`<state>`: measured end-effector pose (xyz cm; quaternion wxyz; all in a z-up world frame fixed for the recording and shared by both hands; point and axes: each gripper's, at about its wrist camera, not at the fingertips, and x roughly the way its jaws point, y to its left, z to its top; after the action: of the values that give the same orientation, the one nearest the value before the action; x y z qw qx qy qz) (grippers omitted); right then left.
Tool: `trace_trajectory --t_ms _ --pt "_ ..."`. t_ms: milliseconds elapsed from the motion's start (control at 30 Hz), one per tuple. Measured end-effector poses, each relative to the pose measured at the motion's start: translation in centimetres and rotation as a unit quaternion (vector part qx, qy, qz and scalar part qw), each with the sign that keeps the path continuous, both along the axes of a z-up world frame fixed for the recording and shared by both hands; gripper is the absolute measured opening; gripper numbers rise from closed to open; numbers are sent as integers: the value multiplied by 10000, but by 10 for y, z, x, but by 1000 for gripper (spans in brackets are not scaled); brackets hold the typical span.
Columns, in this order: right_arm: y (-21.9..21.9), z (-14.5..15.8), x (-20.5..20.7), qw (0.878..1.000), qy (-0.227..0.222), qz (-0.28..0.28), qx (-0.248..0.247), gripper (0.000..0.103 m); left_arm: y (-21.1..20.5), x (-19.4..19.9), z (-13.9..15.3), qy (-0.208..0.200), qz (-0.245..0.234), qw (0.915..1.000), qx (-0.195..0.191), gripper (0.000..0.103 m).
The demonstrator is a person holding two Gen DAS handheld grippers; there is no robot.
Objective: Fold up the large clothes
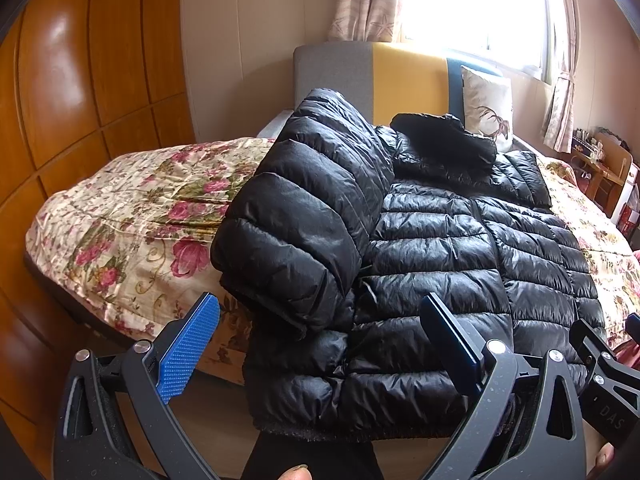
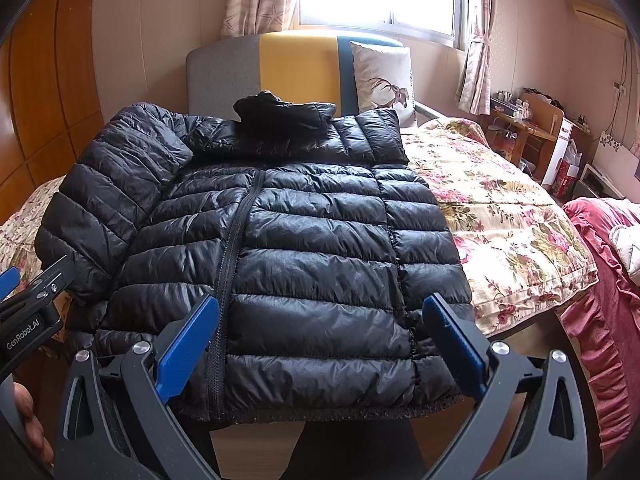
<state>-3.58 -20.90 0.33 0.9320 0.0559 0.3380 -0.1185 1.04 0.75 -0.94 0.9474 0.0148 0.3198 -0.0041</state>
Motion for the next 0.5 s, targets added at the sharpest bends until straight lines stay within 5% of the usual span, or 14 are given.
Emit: trace_trajectory --t_ms 500 --pt "-7 -12 13 9997 199 8 142 101 -1 19 -15 358 -7 9994 -45 99"
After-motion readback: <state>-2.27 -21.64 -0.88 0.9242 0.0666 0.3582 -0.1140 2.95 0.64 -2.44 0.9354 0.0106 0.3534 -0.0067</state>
